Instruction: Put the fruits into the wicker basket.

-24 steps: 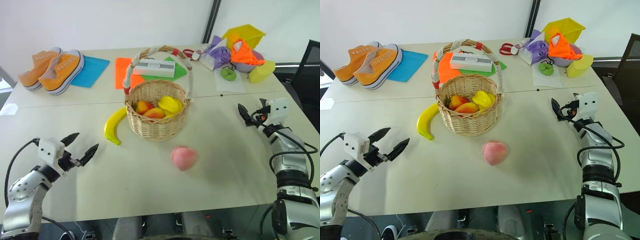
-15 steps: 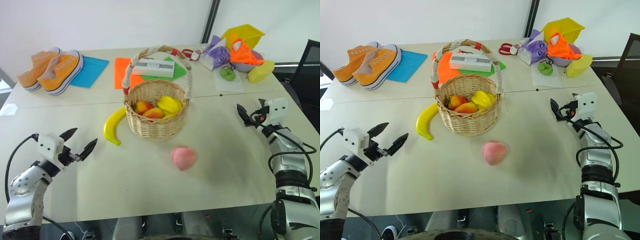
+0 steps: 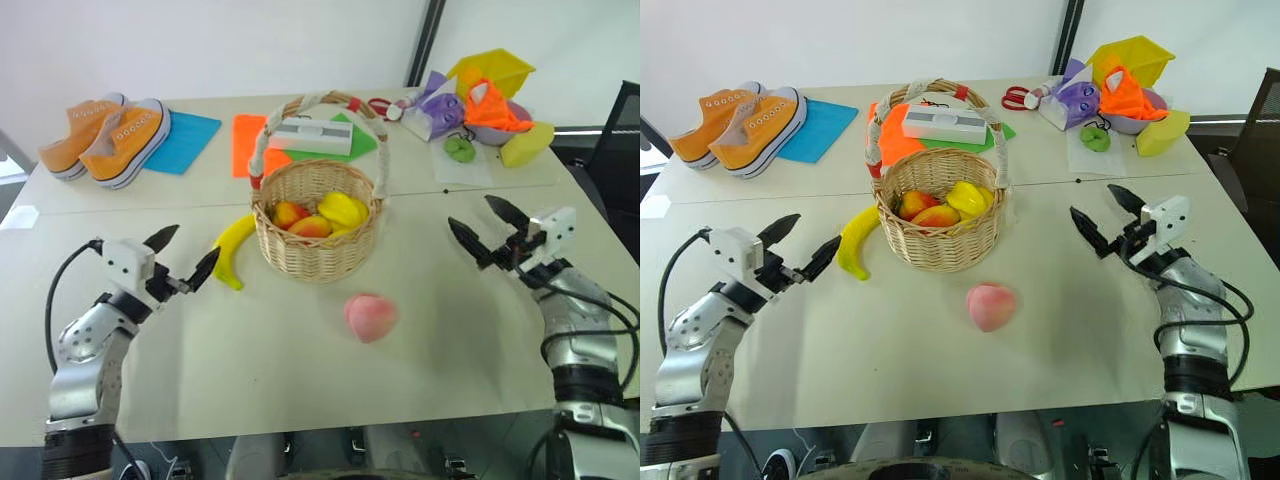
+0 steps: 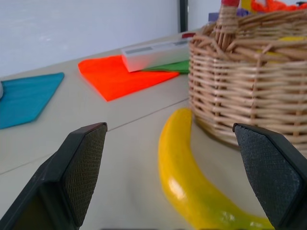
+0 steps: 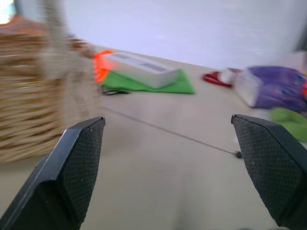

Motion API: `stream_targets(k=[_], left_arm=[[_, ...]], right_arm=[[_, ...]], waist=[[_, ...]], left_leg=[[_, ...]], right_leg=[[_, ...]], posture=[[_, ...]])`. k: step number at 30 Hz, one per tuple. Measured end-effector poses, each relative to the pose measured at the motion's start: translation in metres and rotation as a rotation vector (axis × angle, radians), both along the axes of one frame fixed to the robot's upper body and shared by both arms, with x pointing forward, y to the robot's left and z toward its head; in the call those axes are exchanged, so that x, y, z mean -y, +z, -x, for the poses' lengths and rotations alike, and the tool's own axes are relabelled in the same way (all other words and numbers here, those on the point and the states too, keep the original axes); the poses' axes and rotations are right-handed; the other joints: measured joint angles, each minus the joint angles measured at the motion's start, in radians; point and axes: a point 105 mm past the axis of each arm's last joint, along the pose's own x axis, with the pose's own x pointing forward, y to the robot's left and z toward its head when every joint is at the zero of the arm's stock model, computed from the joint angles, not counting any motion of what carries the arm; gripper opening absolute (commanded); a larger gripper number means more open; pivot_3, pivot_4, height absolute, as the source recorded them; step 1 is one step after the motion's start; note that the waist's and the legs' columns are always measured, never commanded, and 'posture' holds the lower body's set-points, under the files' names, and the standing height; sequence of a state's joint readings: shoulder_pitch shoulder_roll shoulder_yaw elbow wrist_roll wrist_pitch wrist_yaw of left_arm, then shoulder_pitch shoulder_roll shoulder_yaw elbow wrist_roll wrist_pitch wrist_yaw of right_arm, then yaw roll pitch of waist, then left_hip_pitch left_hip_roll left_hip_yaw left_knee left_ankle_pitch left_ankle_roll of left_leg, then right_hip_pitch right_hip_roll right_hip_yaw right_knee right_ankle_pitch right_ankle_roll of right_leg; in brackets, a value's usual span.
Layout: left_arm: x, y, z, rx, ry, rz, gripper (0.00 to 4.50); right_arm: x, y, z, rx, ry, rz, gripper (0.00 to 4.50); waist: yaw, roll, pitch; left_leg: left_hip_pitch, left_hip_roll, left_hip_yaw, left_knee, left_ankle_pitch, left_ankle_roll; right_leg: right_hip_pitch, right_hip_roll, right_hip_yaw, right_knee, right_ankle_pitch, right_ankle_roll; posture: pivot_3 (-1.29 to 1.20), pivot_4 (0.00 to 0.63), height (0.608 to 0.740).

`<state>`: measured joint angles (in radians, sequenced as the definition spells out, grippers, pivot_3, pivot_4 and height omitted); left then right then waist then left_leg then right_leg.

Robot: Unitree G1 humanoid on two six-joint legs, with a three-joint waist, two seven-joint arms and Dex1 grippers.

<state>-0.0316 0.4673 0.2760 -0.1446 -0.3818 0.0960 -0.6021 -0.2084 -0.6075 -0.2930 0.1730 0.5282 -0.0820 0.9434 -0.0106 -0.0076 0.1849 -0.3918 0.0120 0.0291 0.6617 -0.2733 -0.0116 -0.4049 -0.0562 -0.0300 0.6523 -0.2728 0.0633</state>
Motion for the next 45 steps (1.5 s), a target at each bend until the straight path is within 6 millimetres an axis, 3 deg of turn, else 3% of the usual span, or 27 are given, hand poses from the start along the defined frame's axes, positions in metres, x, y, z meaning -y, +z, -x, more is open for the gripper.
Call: stream_targets(k=[2, 6, 9, 13, 23, 26, 30, 32, 35, 41, 43, 45], left_arm=[[0.007, 0.003, -0.007, -0.009, 0.001, 0.016, 4.50], [0.027, 0.000, -0.024, -0.088, 0.009, -0.022, 4.50], [0.038, -0.005, -0.037, -0.161, 0.040, -0.082, 4.50], [0.038, -0.005, -0.043, -0.204, 0.091, -0.123, 4.50], [0.038, -0.034, -0.041, -0.364, 0.166, -0.184, 4.50], [0.042, -0.037, -0.038, -0.415, 0.171, -0.168, 3.66], [0.038, -0.036, -0.037, -0.430, 0.202, -0.152, 1.80], [0.036, -0.035, -0.037, -0.430, 0.203, -0.128, 1.28], [0.030, -0.027, -0.039, -0.405, 0.213, -0.105, 1.28], [-0.049, 0.034, -0.038, -0.147, 0.422, -0.106, 1.28], [-0.045, 0.044, -0.036, -0.095, 0.350, -0.045, 1.28], [-0.020, 0.049, -0.031, -0.068, 0.165, 0.069, 1.28]], right_arm=[[-0.007, 0.010, 0.016, -0.027, 0.097, 0.019, 4.40], [-0.051, 0.043, 0.059, -0.066, 0.414, 0.177, 4.40], [-0.081, 0.048, 0.079, -0.087, 0.562, 0.305, 4.40], [-0.098, 0.038, 0.081, -0.100, 0.609, 0.379, 4.40], [-0.101, 0.032, 0.067, -0.066, 0.563, 0.411, 4.40], [-0.102, 0.031, 0.067, -0.062, 0.573, 0.420, 4.50], [-0.101, 0.029, 0.065, -0.066, 0.566, 0.415, 4.50], [-0.101, 0.029, 0.064, -0.063, 0.565, 0.418, 4.50], [-0.101, 0.029, 0.064, -0.056, 0.566, 0.416, 4.50], [-0.095, 0.027, 0.054, -0.058, 0.523, 0.396, 4.50], [-0.094, 0.029, 0.052, -0.048, 0.520, 0.393, 4.50], [-0.097, 0.034, 0.050, -0.026, 0.523, 0.383, 4.50]], waist=[[0.001, 0.001, 0.001], [0.000, 0.000, 0.000], [0.000, -0.005, 0.001], [0.003, -0.007, 0.001], [0.023, -0.007, 0.001], [0.024, -0.008, 0.001], [0.021, -0.008, 0.001], [0.023, -0.008, 0.001], [0.023, -0.008, 0.001], [0.021, -0.009, 0.001], [0.026, -0.009, 0.001], [0.029, -0.009, 0.002]], left_leg=[[0.000, 0.000, 0.000, 0.000, 0.000, 0.000], [0.000, 0.000, 0.000, 0.000, 0.000, 0.000], [0.000, 0.001, -0.001, 0.000, 0.000, 0.000], [-0.001, 0.000, -0.001, 0.000, 0.000, 0.000], [-0.001, 0.000, -0.001, 0.000, 0.000, 0.000], [-0.001, 0.000, -0.001, 0.000, 0.000, 0.000], [-0.001, 0.000, -0.001, 0.000, 0.000, 0.000], [-0.001, 0.000, -0.001, 0.000, 0.000, 0.000], [-0.001, 0.000, -0.001, 0.000, 0.000, 0.000], [-0.001, 0.000, -0.001, 0.000, 0.000, 0.000], [-0.002, 0.000, -0.001, 0.000, 0.000, 0.000], [-0.003, -0.002, -0.001, 0.001, 0.000, 0.000]], right_leg=[[0.000, 0.000, 0.000, 0.000, 0.000, 0.000], [0.000, 0.000, 0.000, 0.000, 0.000, 0.000], [0.000, 0.001, 0.000, 0.000, 0.000, 0.000], [0.000, 0.001, 0.000, -0.002, 0.000, 0.000], [0.000, 0.000, 0.000, -0.002, 0.000, 0.000], [0.000, 0.000, 0.000, -0.002, 0.000, 0.000], [0.000, 0.000, 0.000, -0.002, 0.000, 0.000], [0.000, 0.000, 0.000, -0.002, 0.000, 0.000], [0.000, 0.000, 0.000, -0.002, 0.000, 0.000], [-0.001, 0.000, 0.000, -0.002, 0.000, -0.001], [-0.001, -0.002, 0.000, -0.004, 0.000, -0.001], [-0.001, -0.004, 0.000, -0.005, -0.001, -0.003]], posture=[[0.00, 0.150, 0.740], [0.00, 0.150, 0.740], [0.00, 0.150, 0.740], [0.00, 0.150, 0.740], [0.00, 0.150, 0.740], [0.00, 0.150, 0.740], [0.00, 0.150, 0.740], [0.00, 0.150, 0.740], [0.00, 0.150, 0.740], [0.00, 0.150, 0.740], [0.00, 0.150, 0.740], [0.00, 0.150, 0.740]])
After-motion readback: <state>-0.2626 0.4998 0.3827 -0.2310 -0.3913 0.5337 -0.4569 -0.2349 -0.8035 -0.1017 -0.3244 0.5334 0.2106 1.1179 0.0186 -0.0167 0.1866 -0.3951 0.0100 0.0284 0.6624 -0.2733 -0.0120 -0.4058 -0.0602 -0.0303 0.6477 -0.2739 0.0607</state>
